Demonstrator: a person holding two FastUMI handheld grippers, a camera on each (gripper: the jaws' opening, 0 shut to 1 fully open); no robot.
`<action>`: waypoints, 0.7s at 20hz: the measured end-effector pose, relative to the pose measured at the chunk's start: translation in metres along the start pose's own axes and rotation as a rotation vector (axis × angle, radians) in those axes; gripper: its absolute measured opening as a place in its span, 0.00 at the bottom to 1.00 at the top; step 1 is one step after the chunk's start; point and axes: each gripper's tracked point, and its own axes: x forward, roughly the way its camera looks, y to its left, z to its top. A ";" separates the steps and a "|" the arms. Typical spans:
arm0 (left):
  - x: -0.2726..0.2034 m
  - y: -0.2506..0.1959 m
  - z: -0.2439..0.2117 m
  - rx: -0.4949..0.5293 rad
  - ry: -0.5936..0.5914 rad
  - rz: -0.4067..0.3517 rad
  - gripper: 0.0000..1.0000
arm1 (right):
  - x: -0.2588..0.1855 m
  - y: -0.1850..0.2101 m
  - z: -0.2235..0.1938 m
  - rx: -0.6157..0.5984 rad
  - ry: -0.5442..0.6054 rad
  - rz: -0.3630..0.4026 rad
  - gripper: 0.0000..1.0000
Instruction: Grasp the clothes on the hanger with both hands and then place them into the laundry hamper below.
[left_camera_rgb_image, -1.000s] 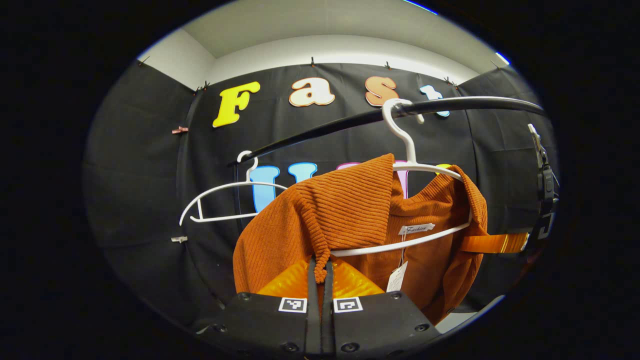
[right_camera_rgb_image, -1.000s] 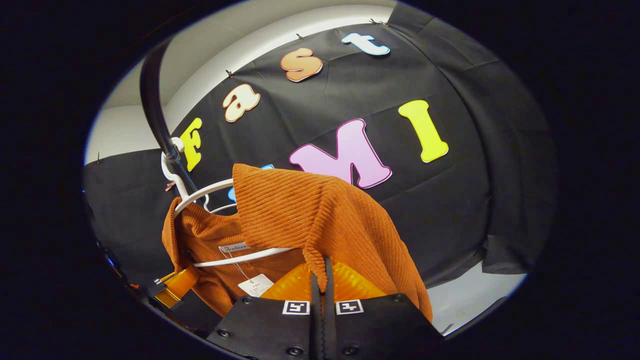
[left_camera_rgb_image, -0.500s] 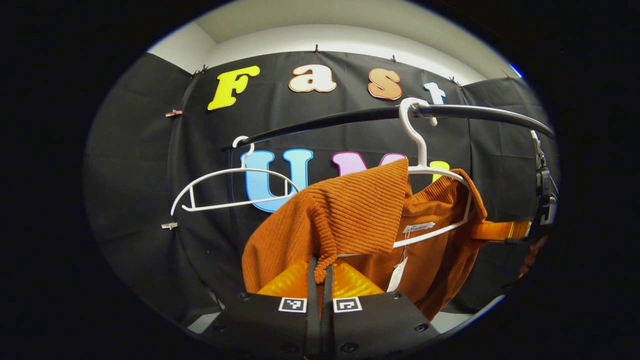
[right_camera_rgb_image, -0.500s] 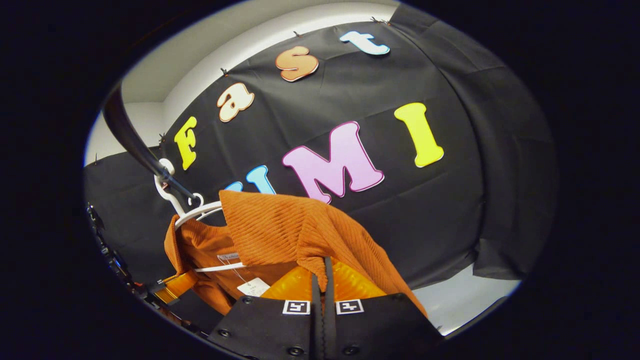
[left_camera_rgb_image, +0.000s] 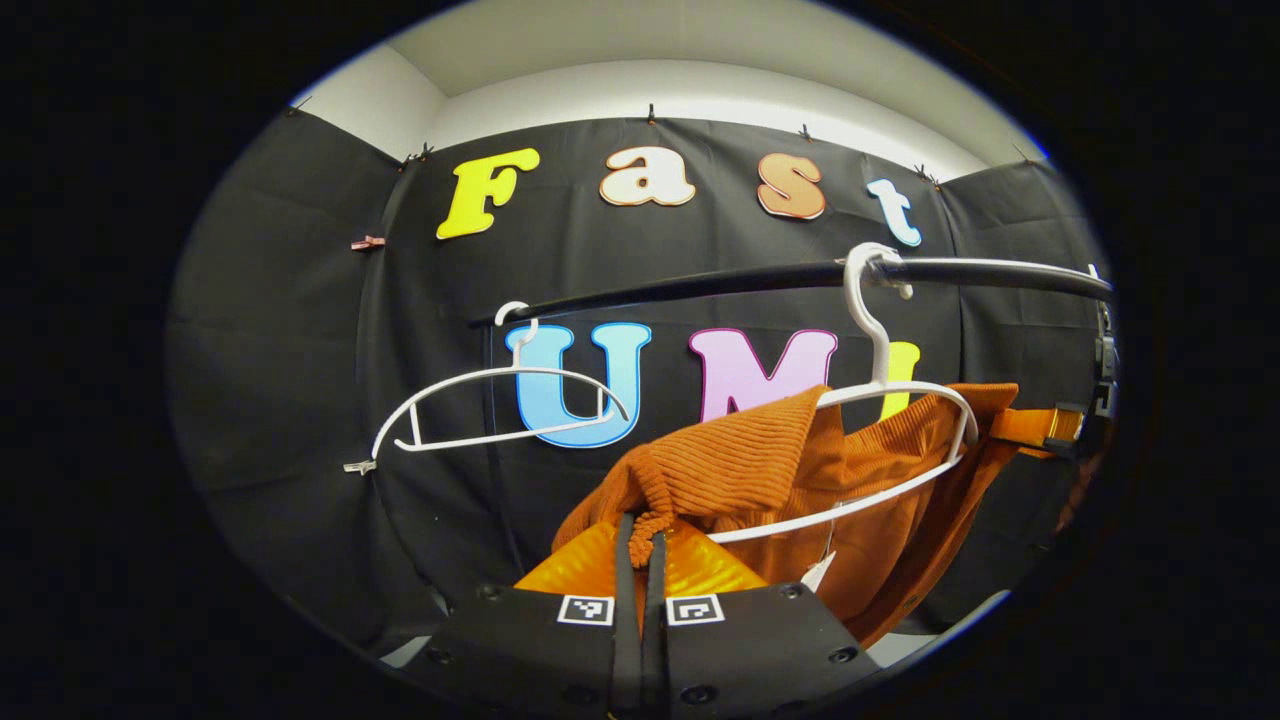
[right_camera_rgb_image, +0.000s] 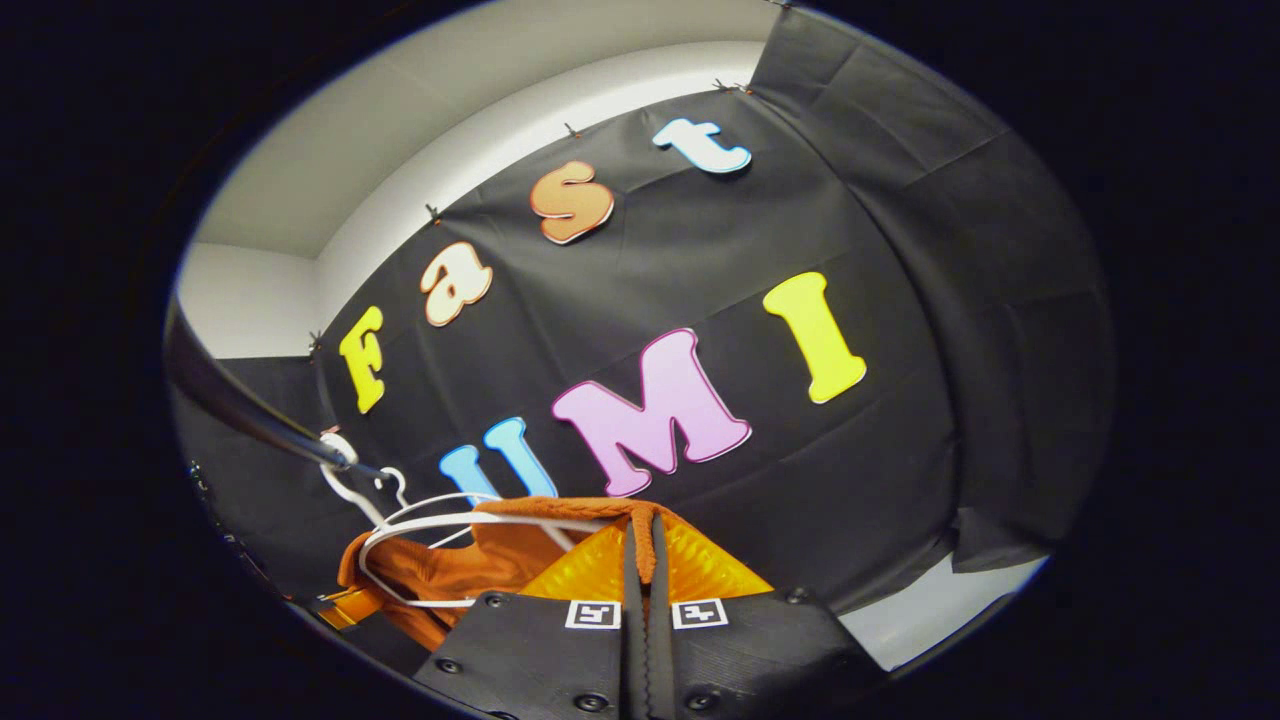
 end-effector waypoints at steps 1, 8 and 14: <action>-0.001 0.004 0.003 0.001 -0.005 0.010 0.05 | 0.003 -0.010 -0.003 -0.011 -0.001 -0.033 0.09; -0.002 0.013 -0.010 0.021 0.019 0.021 0.05 | 0.002 -0.040 -0.063 -0.005 0.100 -0.106 0.04; -0.007 0.040 -0.029 0.020 0.052 0.075 0.05 | -0.017 -0.004 -0.105 0.087 0.165 0.027 0.04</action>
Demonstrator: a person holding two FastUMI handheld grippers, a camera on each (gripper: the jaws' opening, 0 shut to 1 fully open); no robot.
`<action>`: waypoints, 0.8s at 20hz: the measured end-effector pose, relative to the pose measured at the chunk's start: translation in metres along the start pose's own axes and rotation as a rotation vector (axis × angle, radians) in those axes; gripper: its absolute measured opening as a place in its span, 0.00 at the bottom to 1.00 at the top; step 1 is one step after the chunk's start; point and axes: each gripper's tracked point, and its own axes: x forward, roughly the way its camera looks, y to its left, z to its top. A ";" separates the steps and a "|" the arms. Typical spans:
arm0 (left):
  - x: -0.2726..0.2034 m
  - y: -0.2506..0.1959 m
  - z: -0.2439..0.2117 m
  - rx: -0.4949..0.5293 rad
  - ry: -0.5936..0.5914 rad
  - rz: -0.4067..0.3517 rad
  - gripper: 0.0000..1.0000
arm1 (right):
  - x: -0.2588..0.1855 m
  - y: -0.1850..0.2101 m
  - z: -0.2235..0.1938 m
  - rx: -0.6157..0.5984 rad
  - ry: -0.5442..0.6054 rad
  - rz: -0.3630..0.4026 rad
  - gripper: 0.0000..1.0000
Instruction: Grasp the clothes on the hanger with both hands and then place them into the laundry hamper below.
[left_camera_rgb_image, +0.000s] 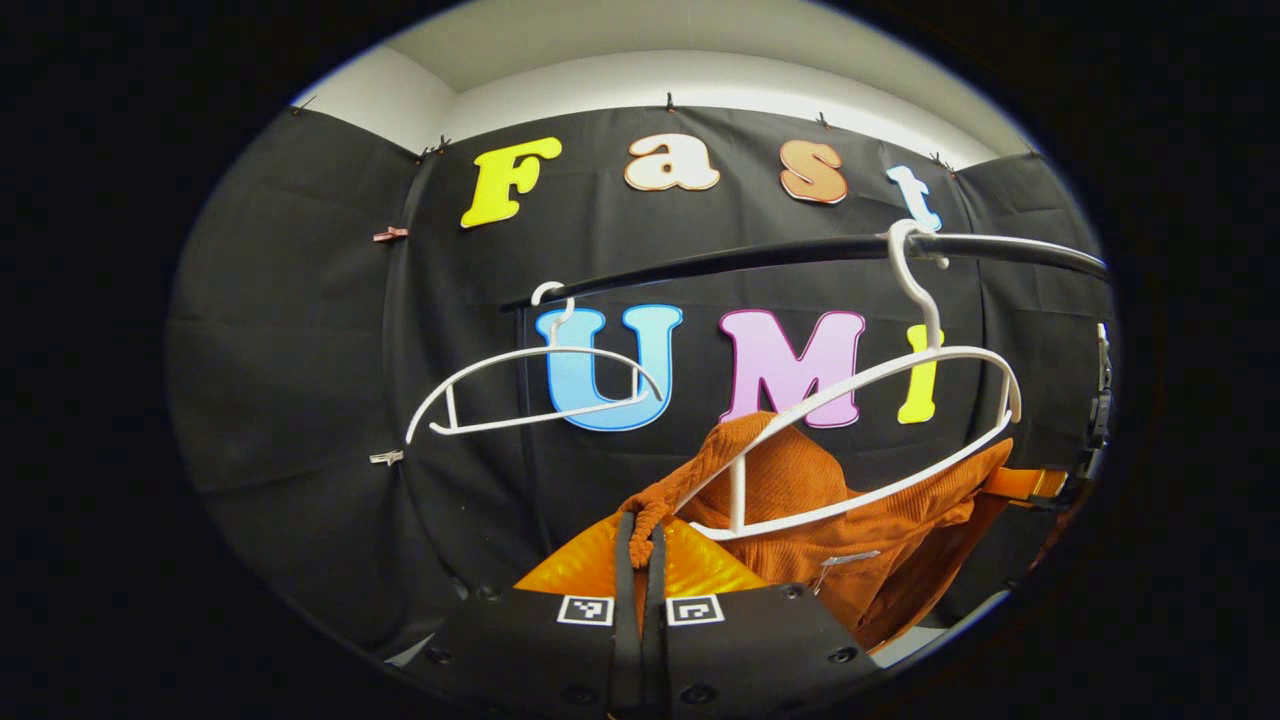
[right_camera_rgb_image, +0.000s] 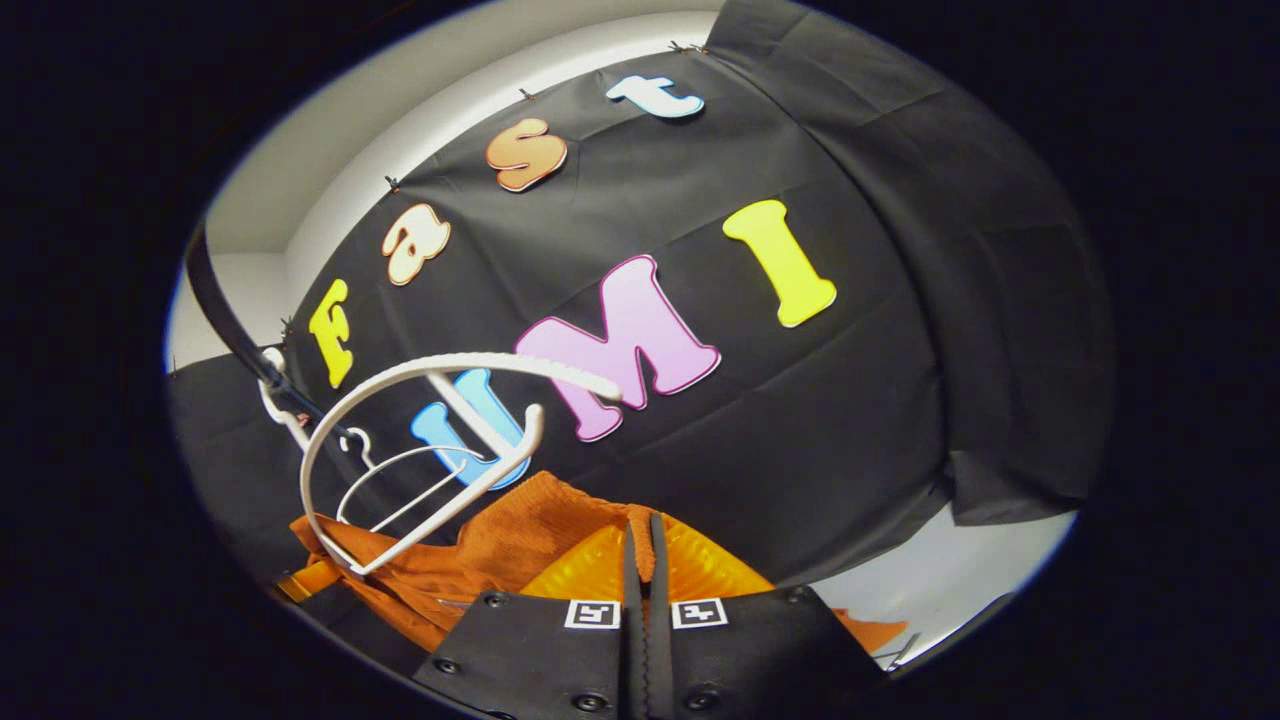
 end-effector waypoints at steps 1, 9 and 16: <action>0.000 0.007 -0.005 0.005 0.007 0.013 0.05 | -0.003 0.005 -0.005 0.000 0.010 0.018 0.04; -0.003 0.020 -0.085 -0.067 0.144 -0.005 0.05 | -0.024 0.065 -0.055 -0.019 0.119 0.179 0.04; -0.026 -0.050 -0.094 -0.065 0.165 -0.154 0.05 | -0.048 0.130 -0.094 -0.003 0.200 0.319 0.08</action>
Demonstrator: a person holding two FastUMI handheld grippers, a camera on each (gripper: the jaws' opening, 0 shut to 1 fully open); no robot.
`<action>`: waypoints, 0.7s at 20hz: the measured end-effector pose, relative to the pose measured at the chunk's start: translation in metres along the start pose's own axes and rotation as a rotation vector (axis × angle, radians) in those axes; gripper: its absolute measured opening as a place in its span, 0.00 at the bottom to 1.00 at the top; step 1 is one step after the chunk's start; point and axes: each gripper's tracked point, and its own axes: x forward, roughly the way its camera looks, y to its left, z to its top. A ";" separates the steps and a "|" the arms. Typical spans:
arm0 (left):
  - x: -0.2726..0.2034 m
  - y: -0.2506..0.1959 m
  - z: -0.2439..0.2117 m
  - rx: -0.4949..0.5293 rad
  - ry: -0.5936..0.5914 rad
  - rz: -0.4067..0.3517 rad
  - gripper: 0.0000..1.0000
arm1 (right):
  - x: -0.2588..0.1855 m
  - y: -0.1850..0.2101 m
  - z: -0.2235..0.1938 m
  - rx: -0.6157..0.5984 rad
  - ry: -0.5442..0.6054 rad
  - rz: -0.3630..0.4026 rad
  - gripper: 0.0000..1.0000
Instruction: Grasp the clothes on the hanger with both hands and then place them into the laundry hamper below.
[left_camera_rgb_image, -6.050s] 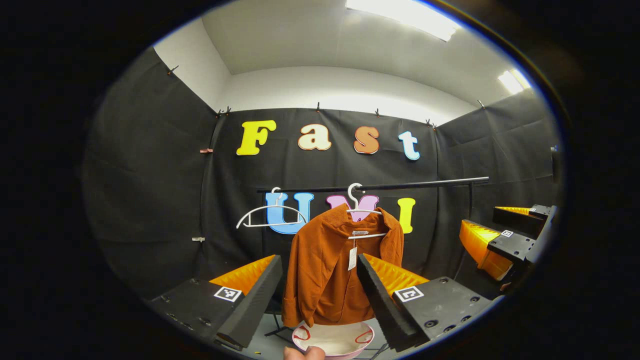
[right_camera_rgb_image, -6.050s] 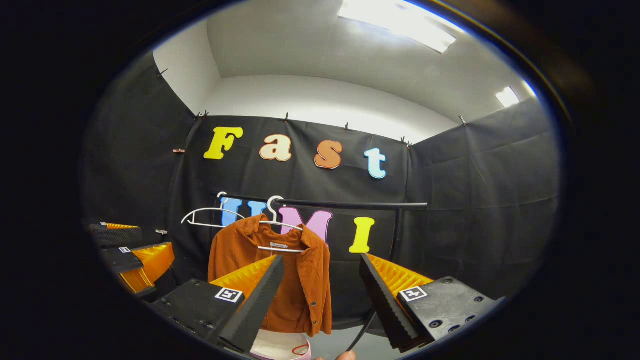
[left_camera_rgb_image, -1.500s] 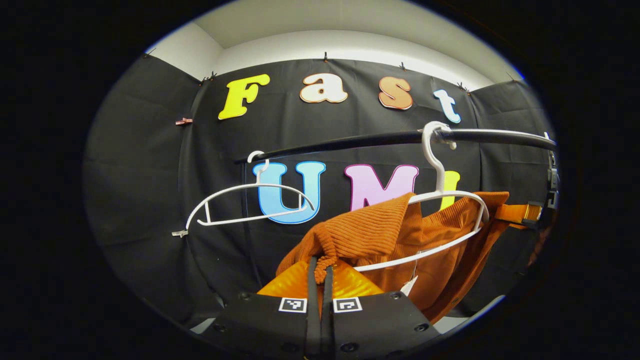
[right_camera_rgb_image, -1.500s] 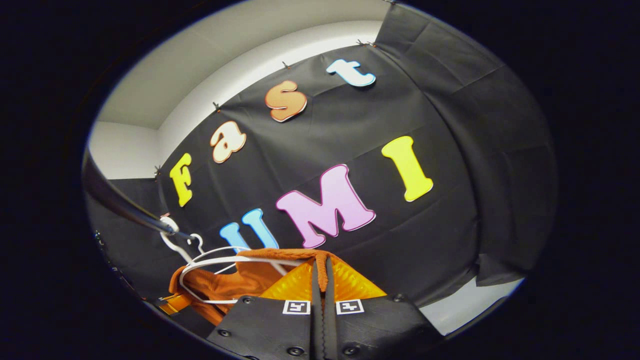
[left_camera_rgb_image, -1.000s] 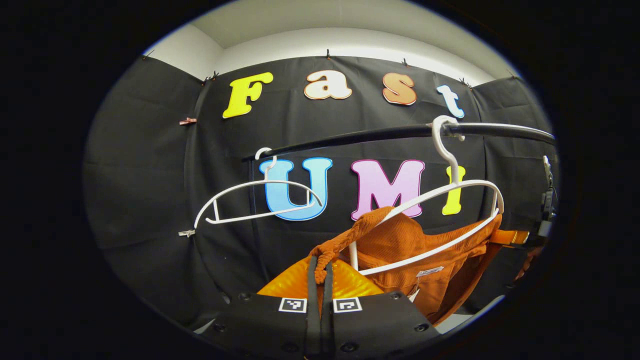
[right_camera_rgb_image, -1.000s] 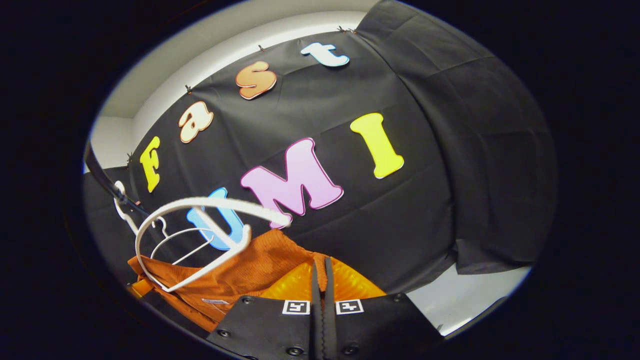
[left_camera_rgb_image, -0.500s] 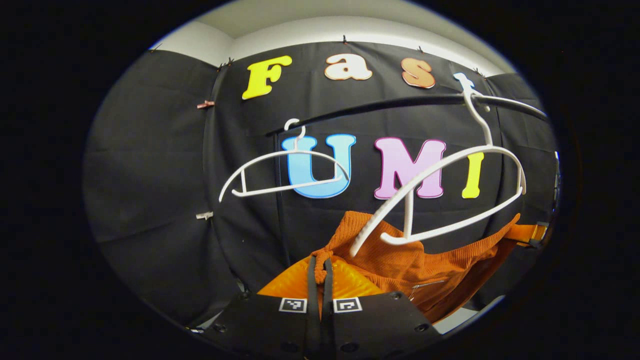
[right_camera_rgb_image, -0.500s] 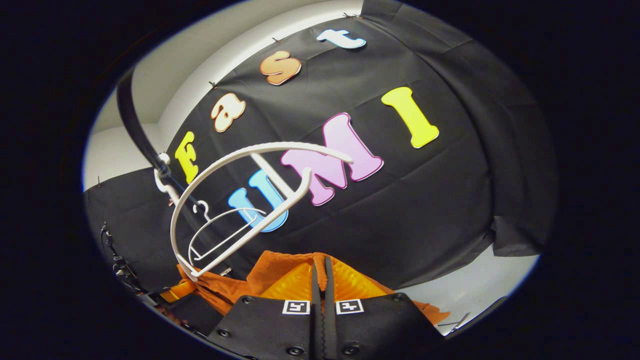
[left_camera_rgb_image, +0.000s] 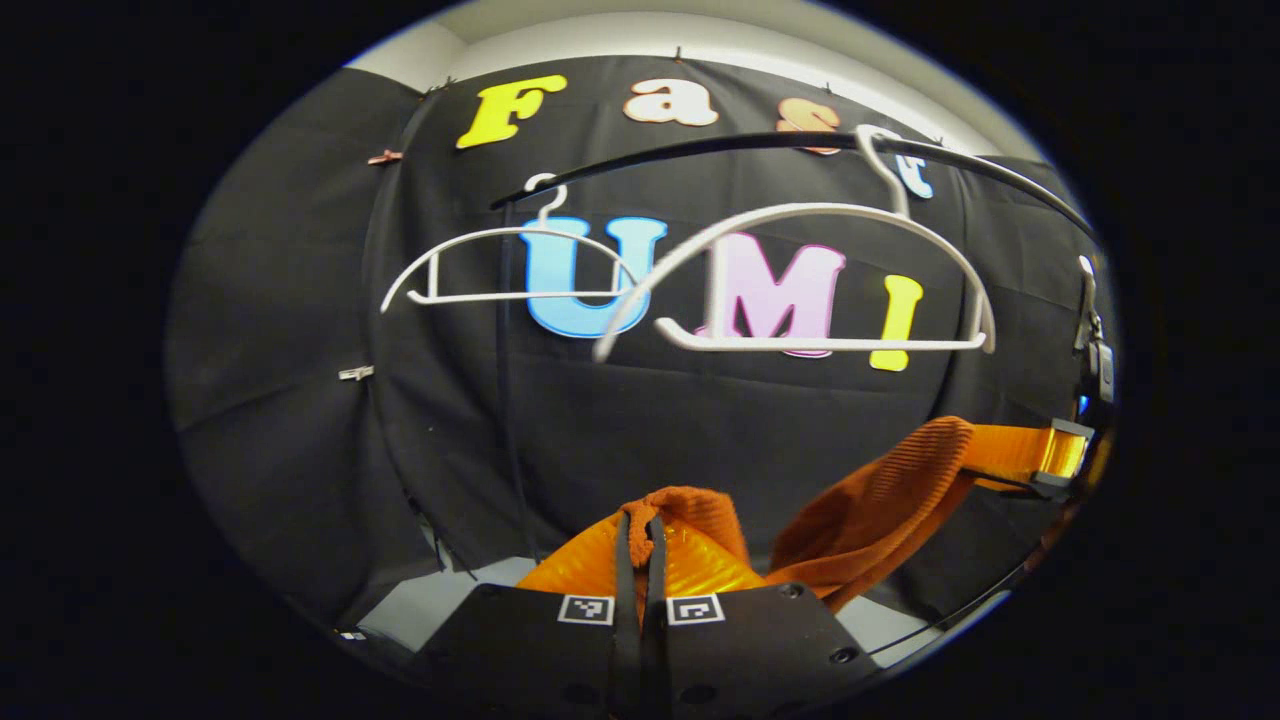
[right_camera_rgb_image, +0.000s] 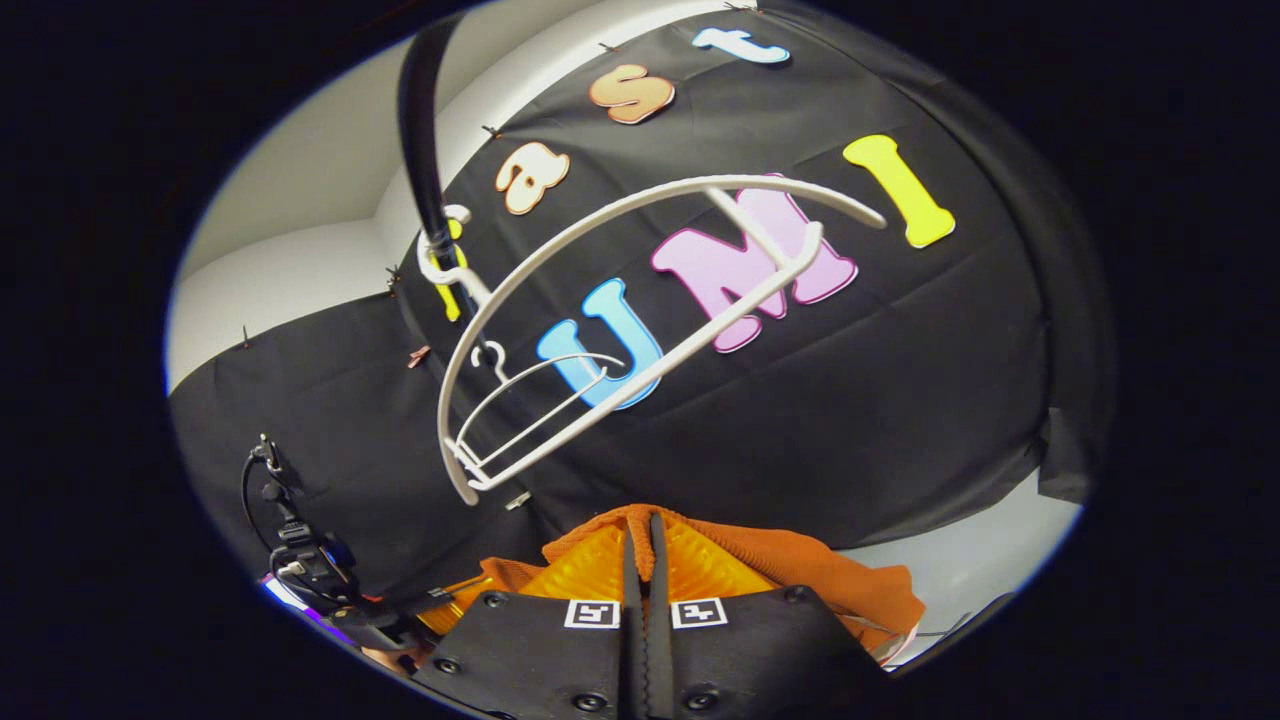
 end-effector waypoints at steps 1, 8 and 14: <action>-0.001 -0.012 0.006 0.003 -0.010 -0.031 0.05 | 0.000 0.007 0.000 -0.004 0.007 0.016 0.04; -0.001 -0.057 0.019 -0.005 -0.034 -0.154 0.05 | -0.004 0.009 -0.015 -0.084 0.060 0.031 0.04; 0.028 -0.061 -0.072 0.050 0.129 -0.164 0.05 | -0.003 -0.070 -0.093 -0.173 0.233 -0.144 0.04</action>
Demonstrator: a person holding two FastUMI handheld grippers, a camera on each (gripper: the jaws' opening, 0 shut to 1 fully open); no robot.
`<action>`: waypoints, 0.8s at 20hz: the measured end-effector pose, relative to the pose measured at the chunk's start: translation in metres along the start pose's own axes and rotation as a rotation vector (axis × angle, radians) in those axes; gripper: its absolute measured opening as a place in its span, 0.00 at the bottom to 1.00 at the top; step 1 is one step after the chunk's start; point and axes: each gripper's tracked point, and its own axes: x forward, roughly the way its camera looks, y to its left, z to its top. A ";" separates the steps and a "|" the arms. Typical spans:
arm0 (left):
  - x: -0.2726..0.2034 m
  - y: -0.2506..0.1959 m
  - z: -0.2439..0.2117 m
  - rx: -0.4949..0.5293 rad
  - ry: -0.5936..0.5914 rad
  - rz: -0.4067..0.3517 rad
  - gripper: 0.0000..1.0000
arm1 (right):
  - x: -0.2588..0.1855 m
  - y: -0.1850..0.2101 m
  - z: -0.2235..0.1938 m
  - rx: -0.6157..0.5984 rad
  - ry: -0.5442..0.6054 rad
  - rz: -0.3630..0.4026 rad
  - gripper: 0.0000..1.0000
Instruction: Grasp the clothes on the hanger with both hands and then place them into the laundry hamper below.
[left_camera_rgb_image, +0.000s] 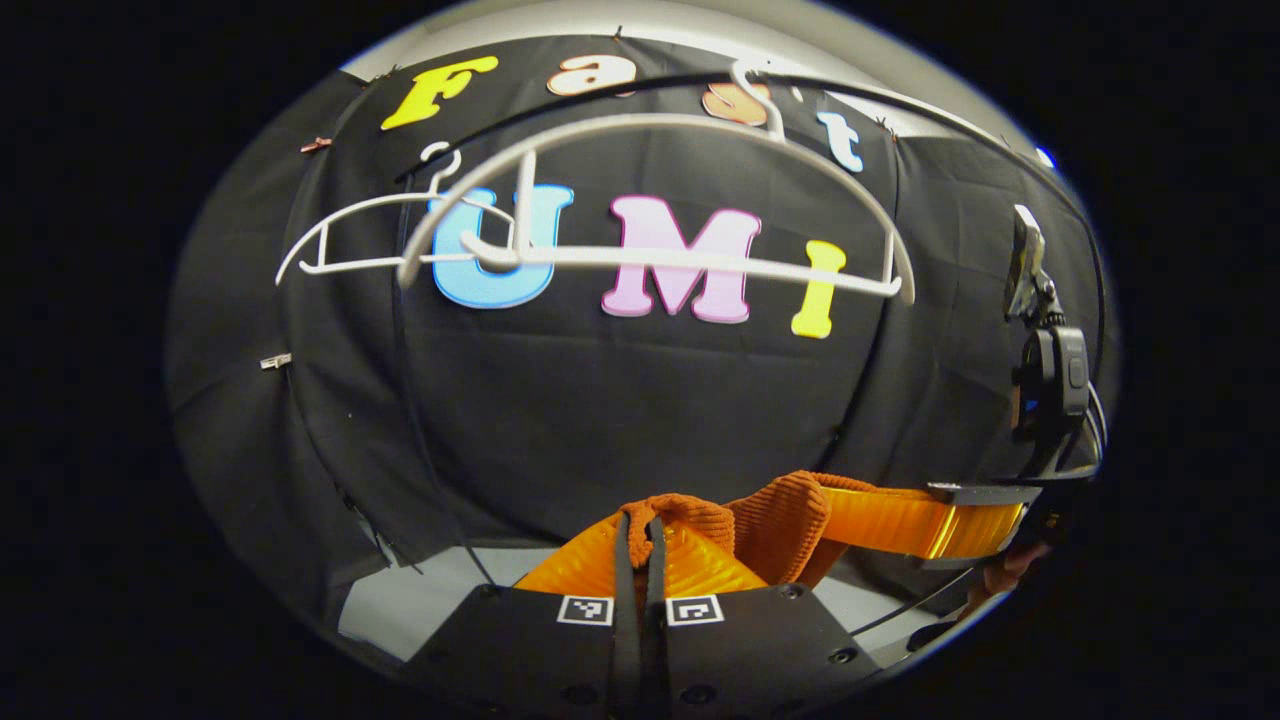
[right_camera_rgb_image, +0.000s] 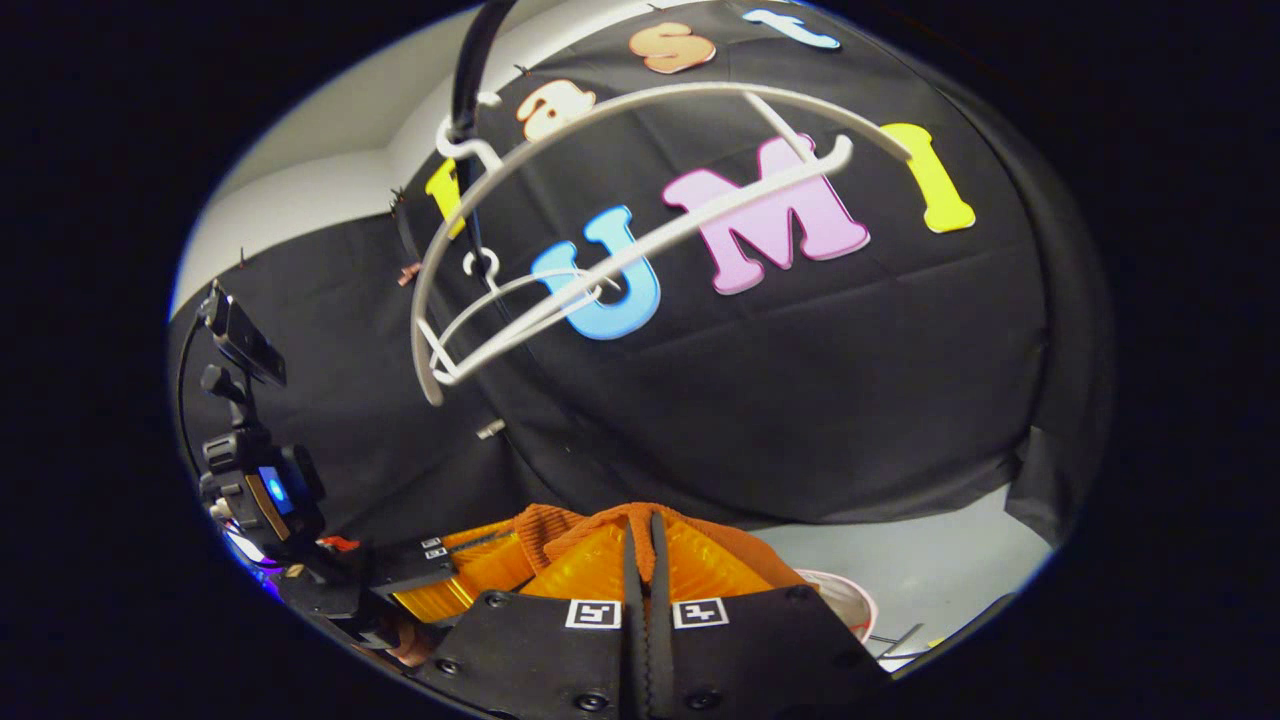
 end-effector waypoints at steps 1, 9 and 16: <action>0.005 0.000 -0.017 0.011 0.038 -0.001 0.05 | 0.004 -0.013 -0.016 -0.023 0.040 -0.039 0.04; 0.046 0.003 -0.130 0.094 0.279 0.010 0.05 | 0.018 -0.085 -0.100 -0.167 0.265 -0.226 0.05; 0.051 0.012 -0.152 0.106 0.353 0.053 0.48 | 0.012 -0.110 -0.110 -0.227 0.307 -0.283 0.78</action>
